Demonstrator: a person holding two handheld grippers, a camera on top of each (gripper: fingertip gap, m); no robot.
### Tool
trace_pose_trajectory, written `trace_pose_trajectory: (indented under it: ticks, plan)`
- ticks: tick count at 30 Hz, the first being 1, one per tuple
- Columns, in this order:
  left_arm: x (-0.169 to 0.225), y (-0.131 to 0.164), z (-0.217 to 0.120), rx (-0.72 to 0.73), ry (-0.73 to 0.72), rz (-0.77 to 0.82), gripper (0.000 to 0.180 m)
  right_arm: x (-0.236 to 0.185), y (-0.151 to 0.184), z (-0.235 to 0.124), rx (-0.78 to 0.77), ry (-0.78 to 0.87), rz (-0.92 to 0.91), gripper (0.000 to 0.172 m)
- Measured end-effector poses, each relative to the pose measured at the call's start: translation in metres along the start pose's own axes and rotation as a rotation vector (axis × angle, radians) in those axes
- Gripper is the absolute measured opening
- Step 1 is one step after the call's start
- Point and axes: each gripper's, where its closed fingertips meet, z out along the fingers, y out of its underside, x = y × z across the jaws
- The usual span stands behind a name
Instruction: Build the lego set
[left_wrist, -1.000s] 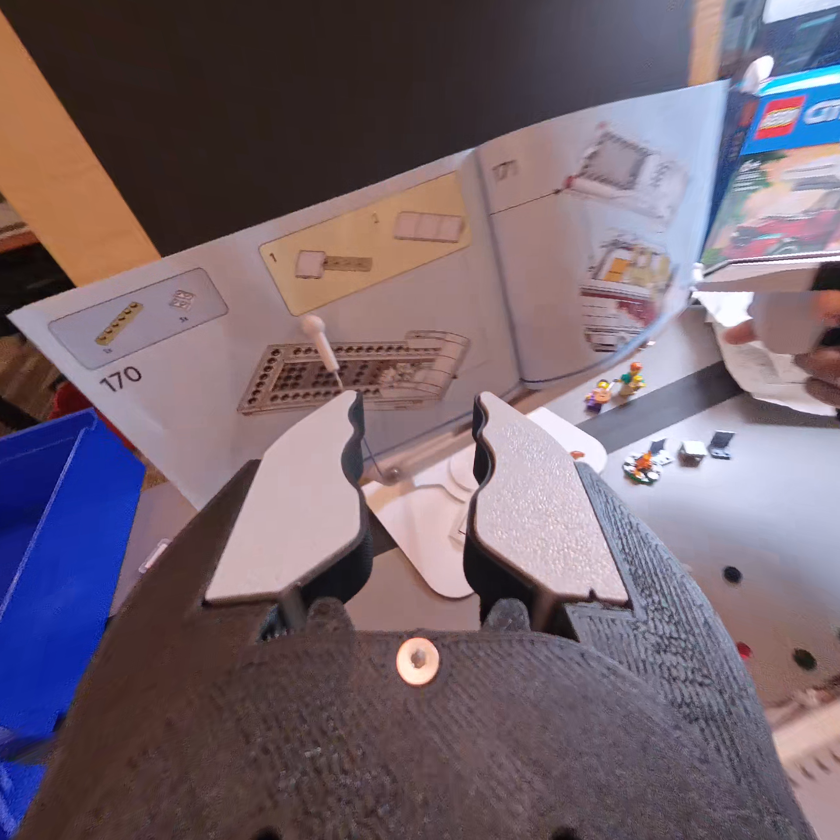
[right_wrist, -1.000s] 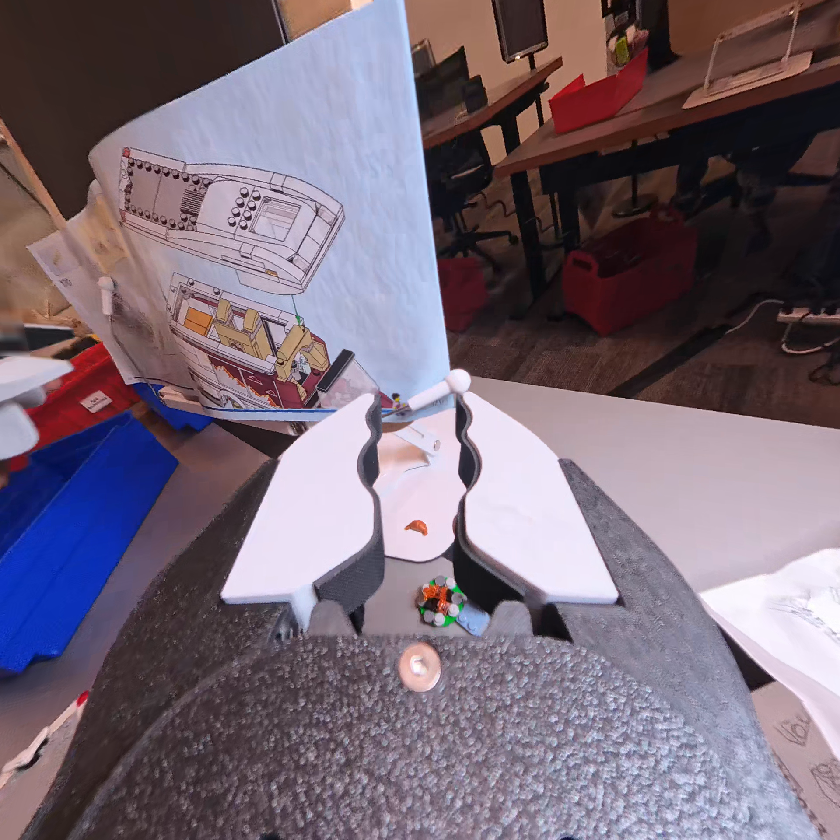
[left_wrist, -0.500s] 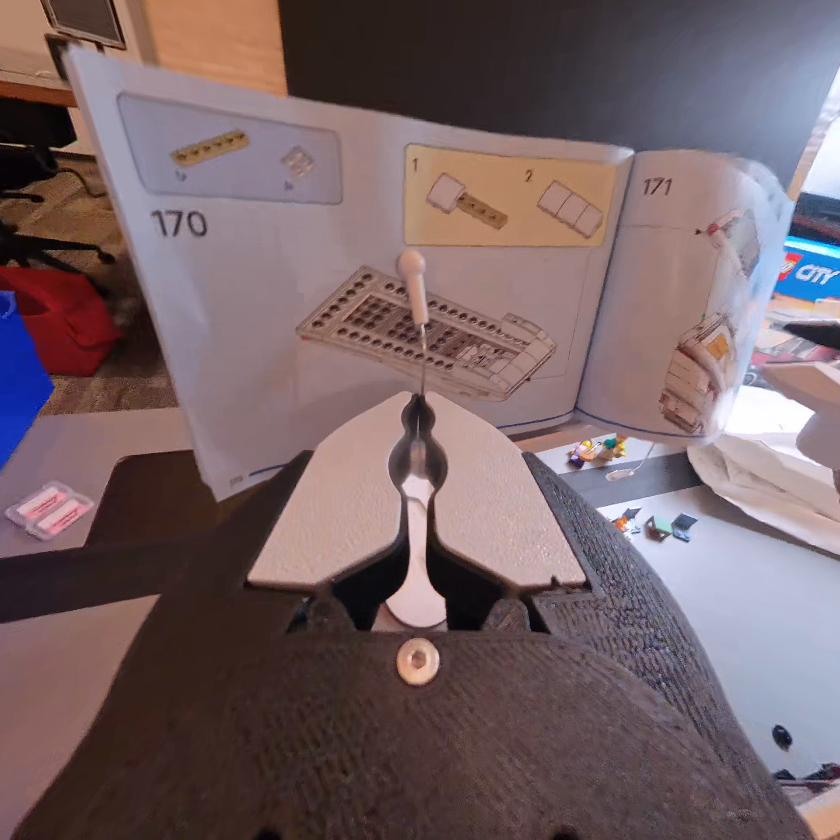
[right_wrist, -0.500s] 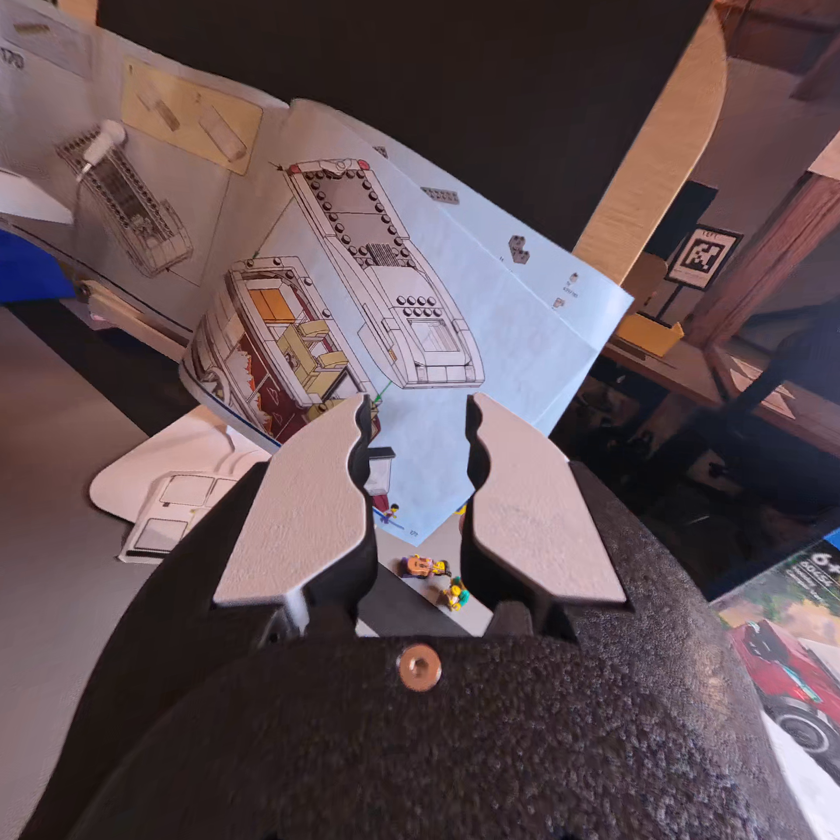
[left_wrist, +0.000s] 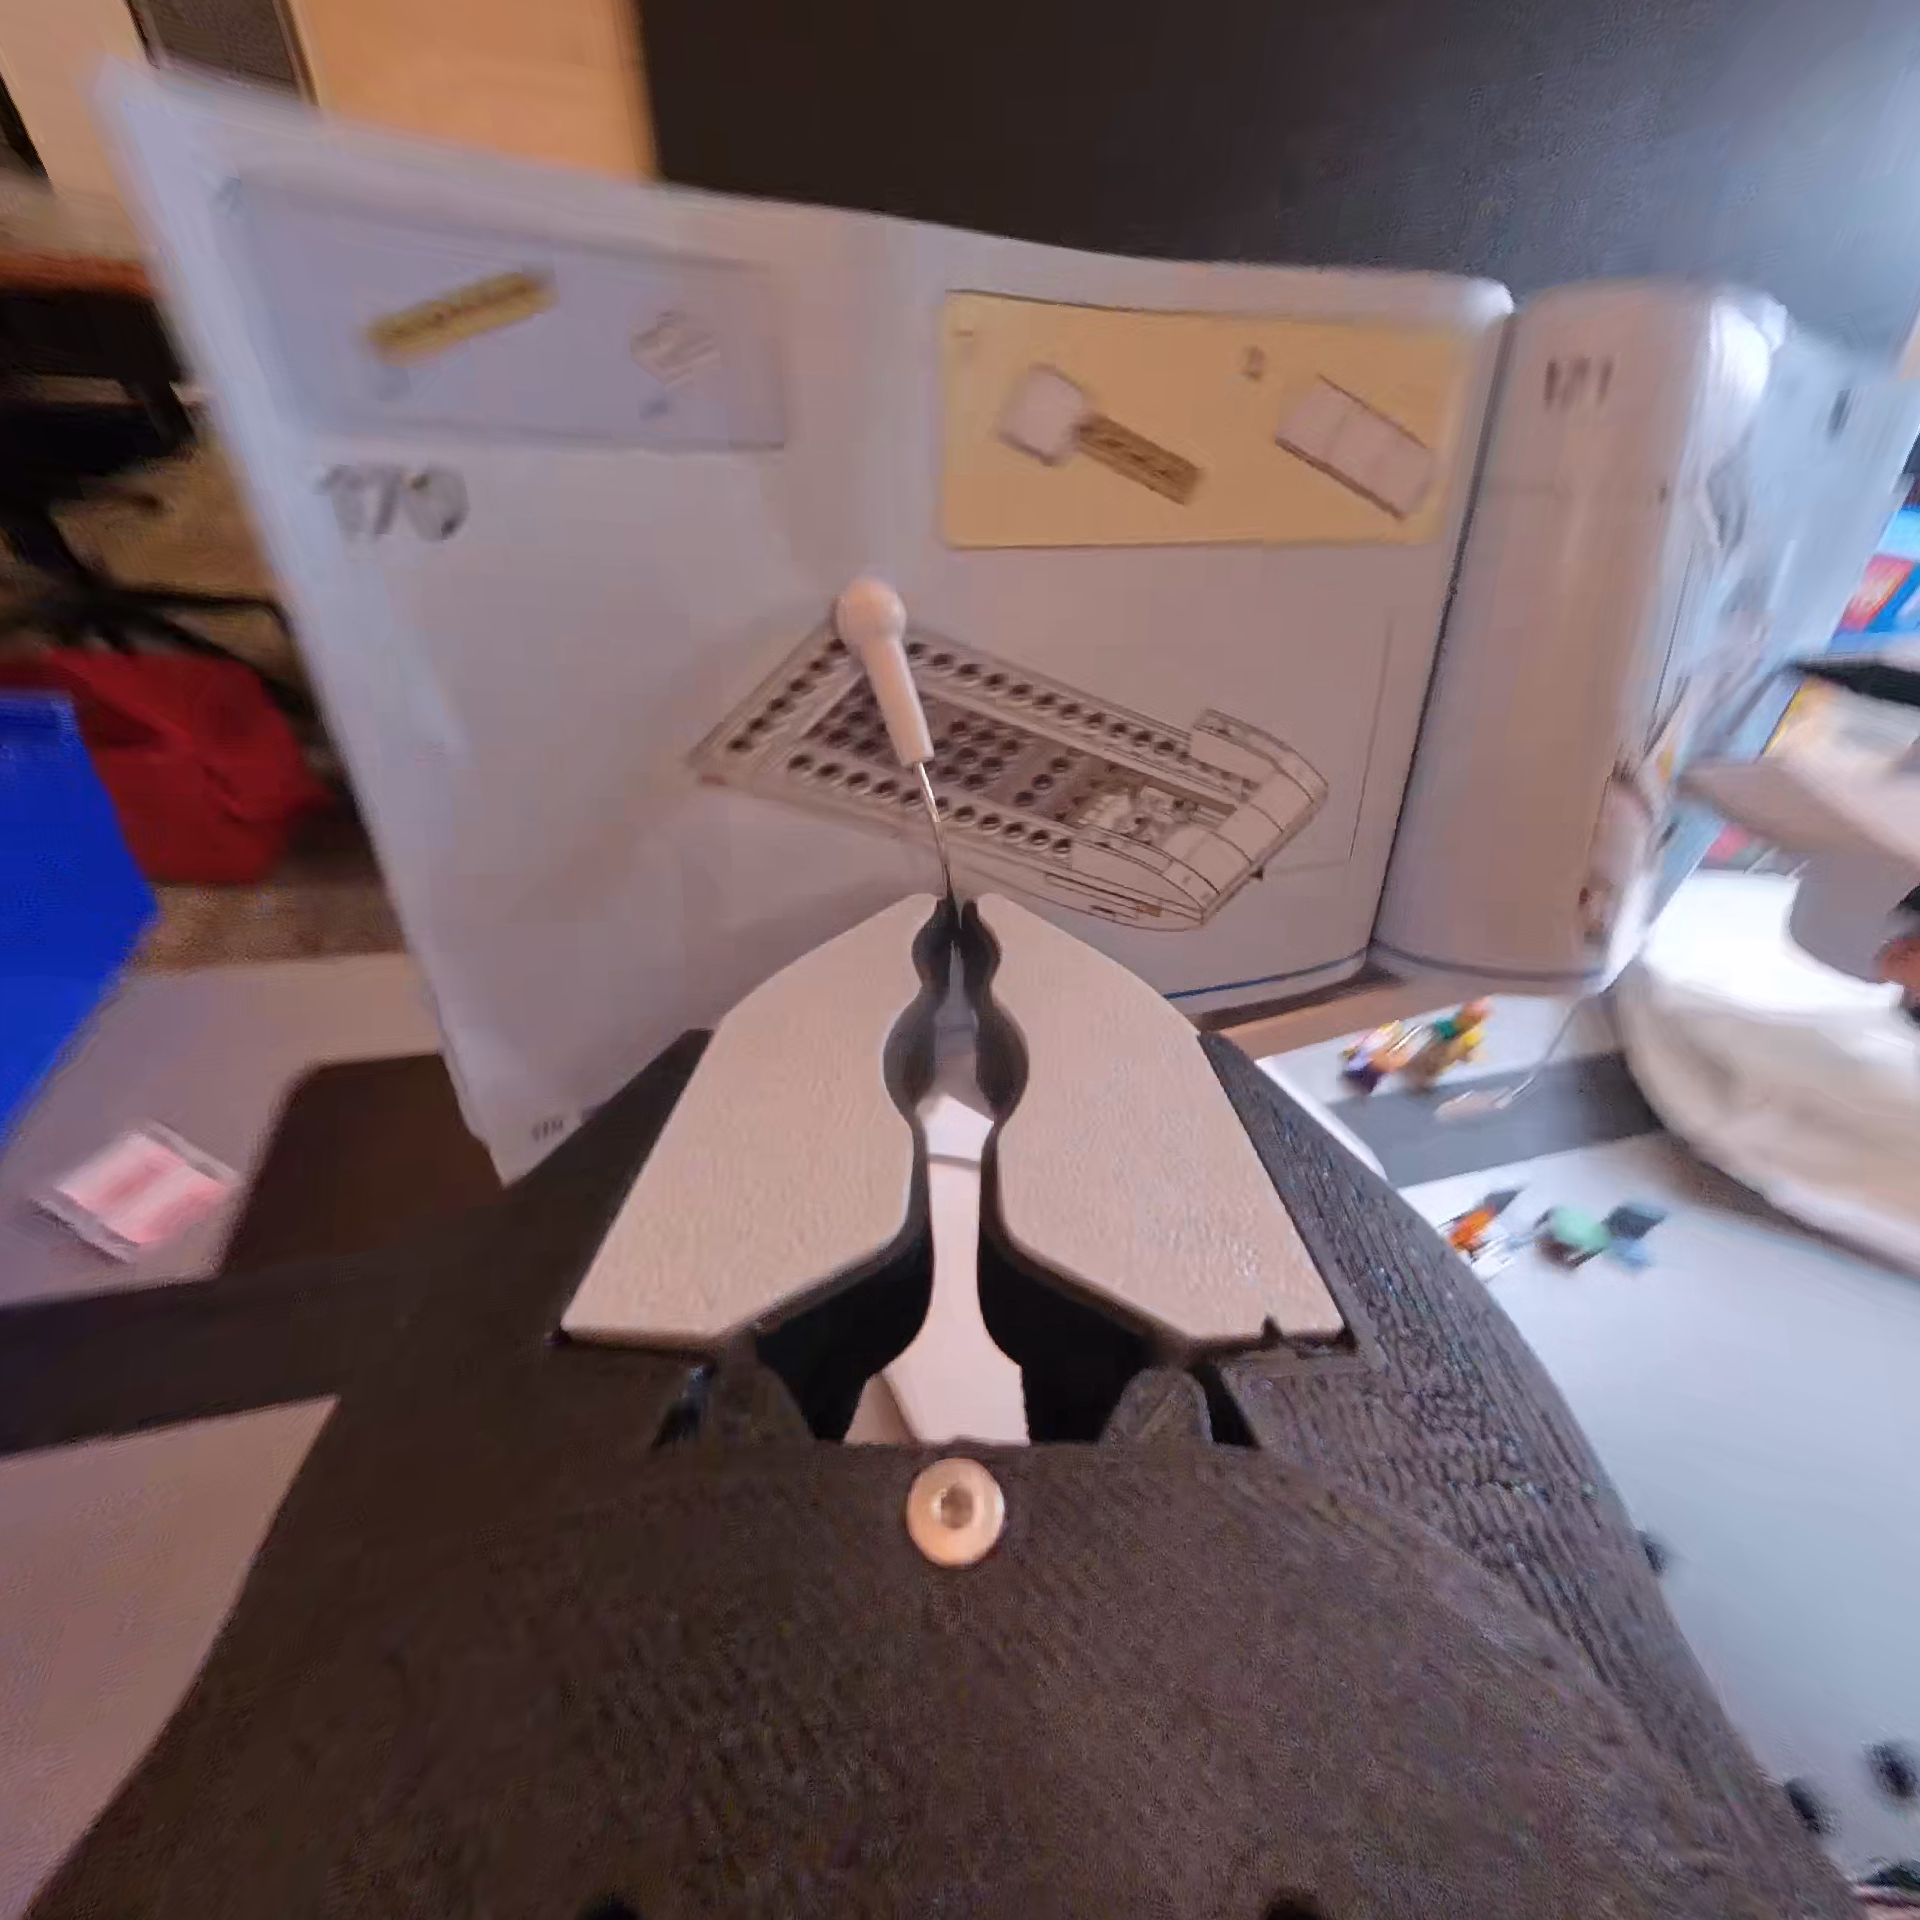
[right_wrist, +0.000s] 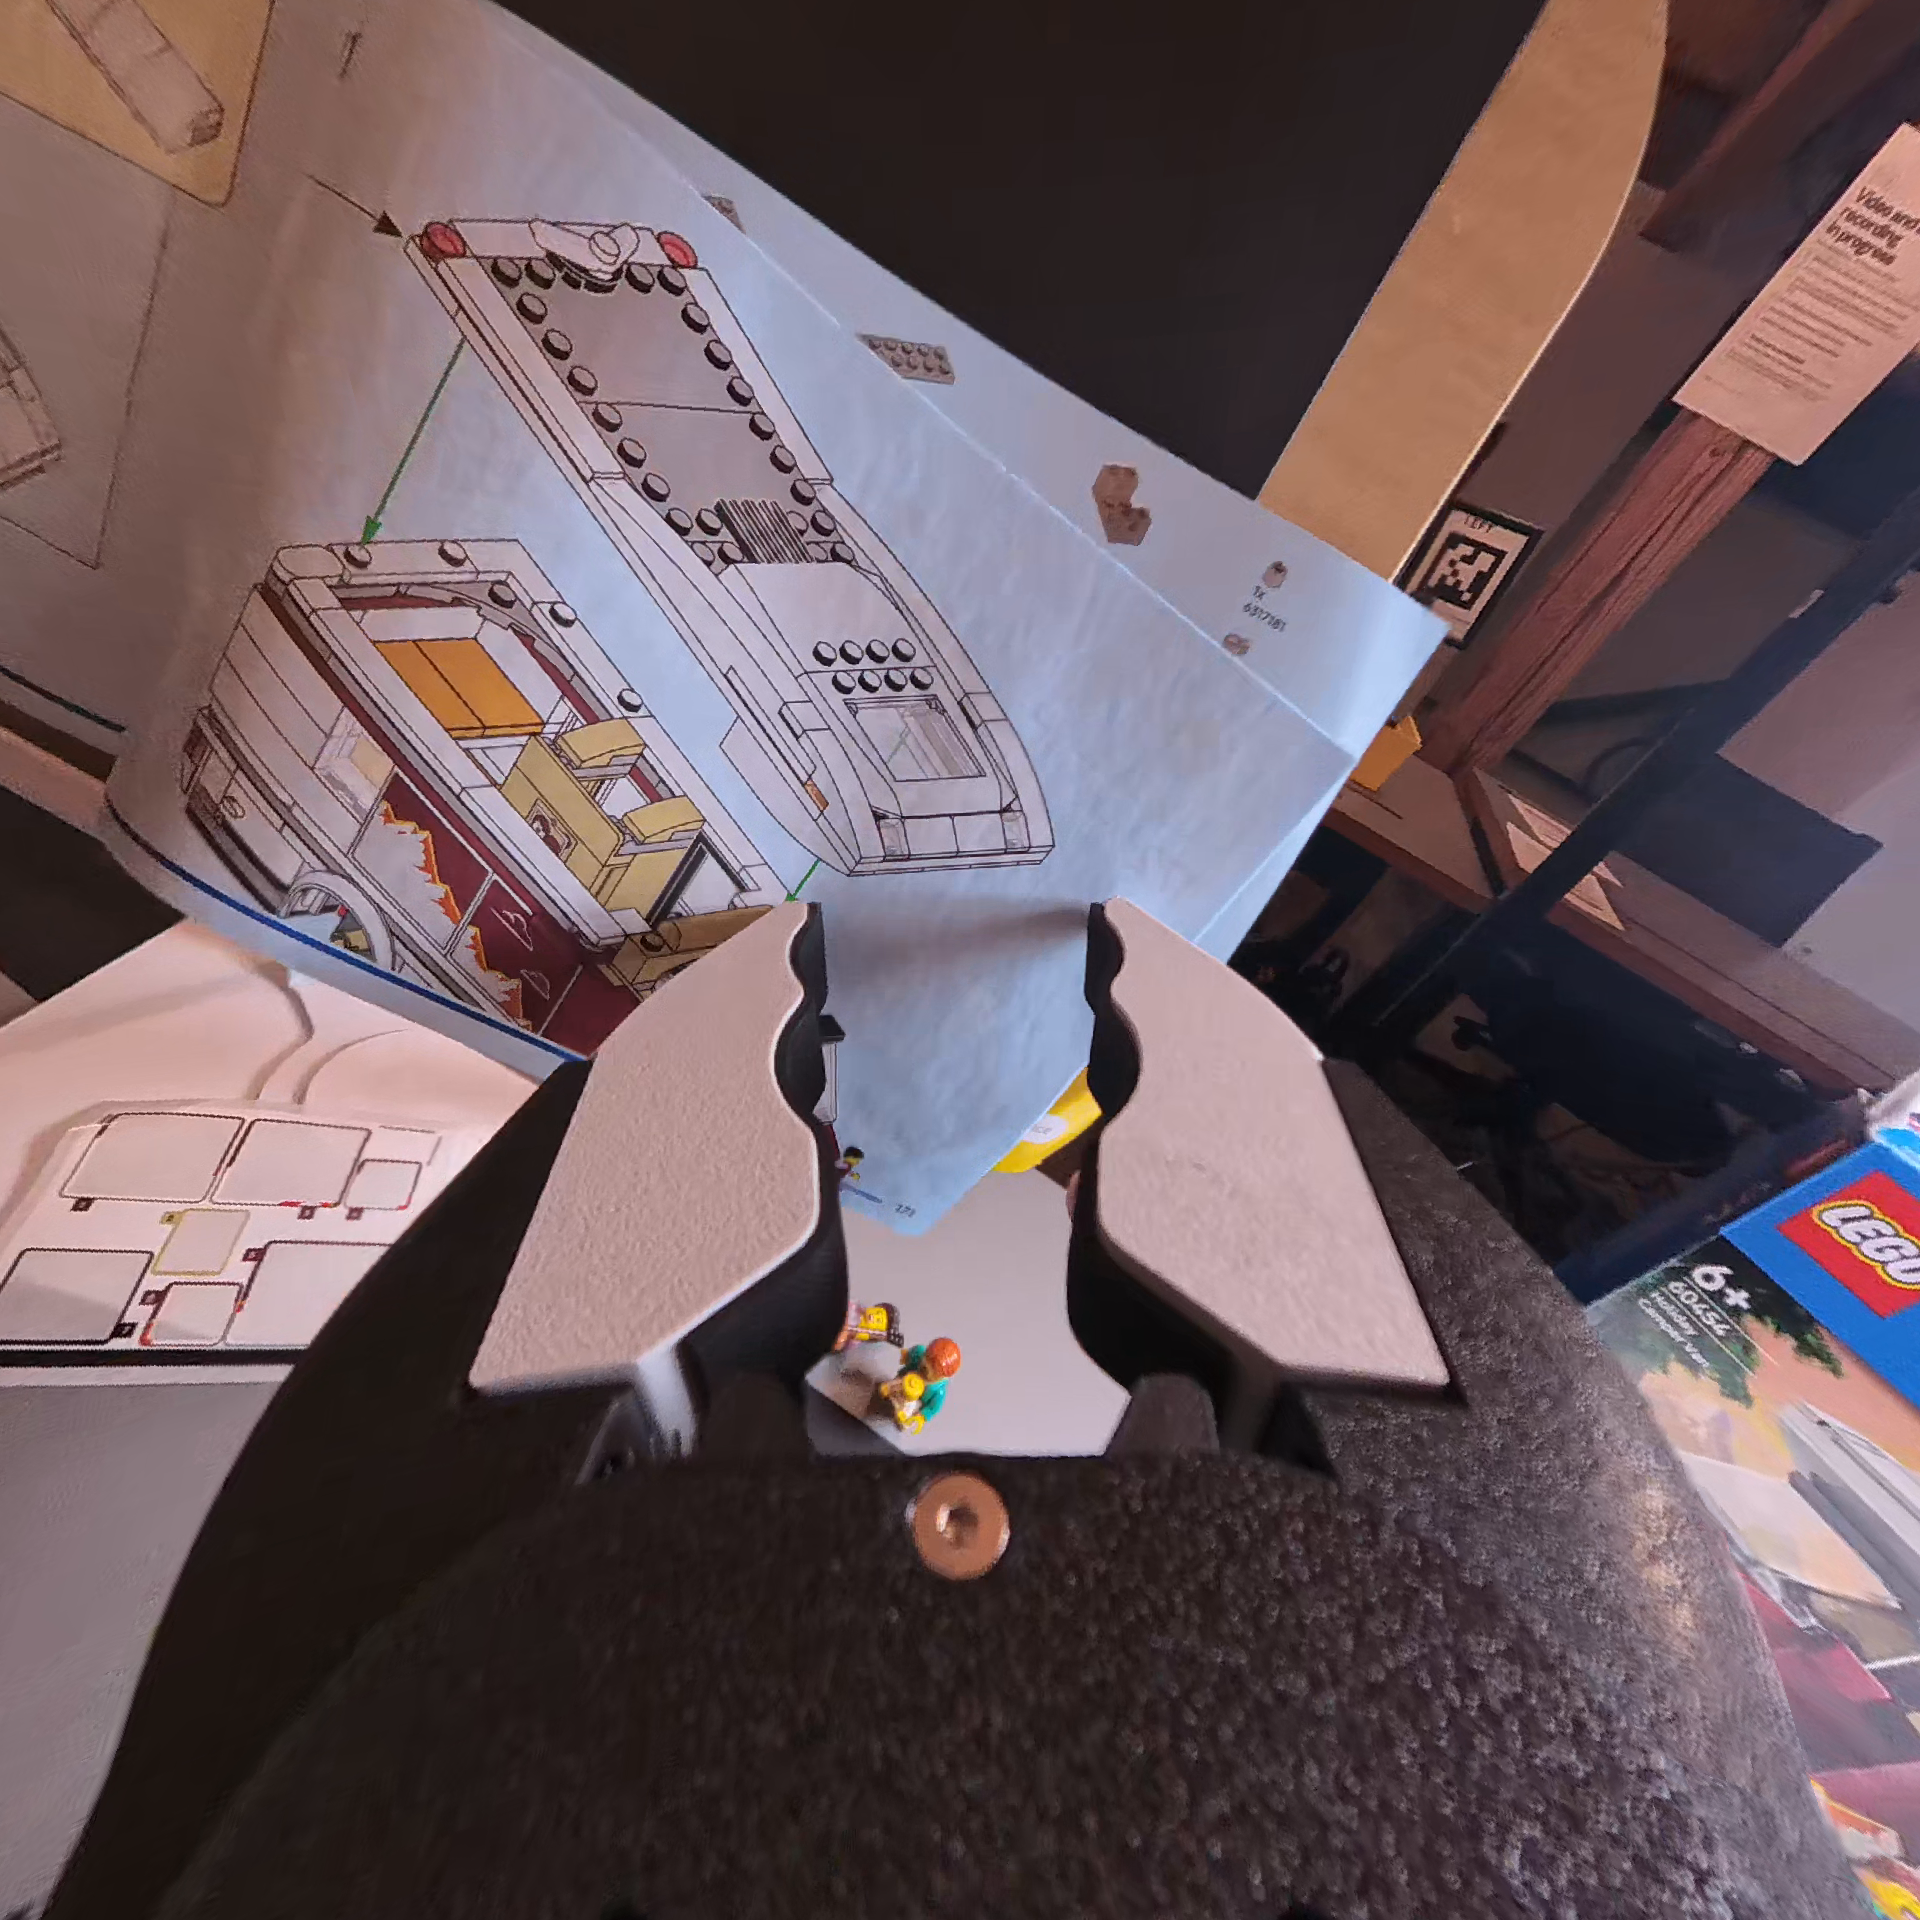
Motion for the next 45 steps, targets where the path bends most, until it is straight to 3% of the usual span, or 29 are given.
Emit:
trace_pose_trajectory:
  ticks: [4, 6, 8, 11, 13, 16, 19, 29, 37, 45]
  plan:
    - [-0.017, 0.015, -0.012, 0.087, 0.052, -0.433, 0.005, 0.006, -0.004, -0.001, 0.017, 0.012, -0.015, 0.048]
    - [-0.007, 0.025, -0.018, 0.094, 0.173, -0.684, 0.006, 0.007, -0.005, -0.001, 0.027, 0.008, -0.004, 0.048]
    - [0.02, 0.029, -0.025, 0.097, 0.276, -0.751, 0.012, 0.008, -0.005, 0.0, 0.045, -0.003, 0.0, 0.049]
    - [0.082, 0.026, -0.026, 0.057, 0.374, -0.515, 0.009, 0.006, -0.008, -0.001, 0.085, -0.037, 0.028, 0.054]
    - [0.116, 0.013, -0.018, 0.039, 0.387, -0.241, 0.011, 0.006, -0.011, -0.001, 0.1, -0.056, 0.036, 0.062]
    - [0.131, -0.001, 0.01, 0.013, 0.195, 0.291, 0.019, 0.01, -0.018, -0.001, 0.109, -0.073, 0.021, 0.07]
    - [0.138, -0.002, 0.036, -0.068, 0.111, 0.489, 0.016, 0.019, -0.025, 0.002, 0.109, -0.076, 0.018, 0.077]
    - [0.136, 0.008, 0.053, -0.083, 0.107, 0.477, 0.004, 0.027, -0.034, 0.008, 0.116, -0.075, -0.008, 0.076]
    - [0.139, 0.009, 0.057, -0.088, 0.135, 0.456, 0.003, 0.024, -0.034, -0.009, 0.198, -0.039, -0.012, 0.039]
    - [0.142, 0.009, 0.056, -0.08, 0.159, 0.44, 0.004, -0.022, -0.017, -0.04, 0.267, -0.285, -0.01, 0.032]
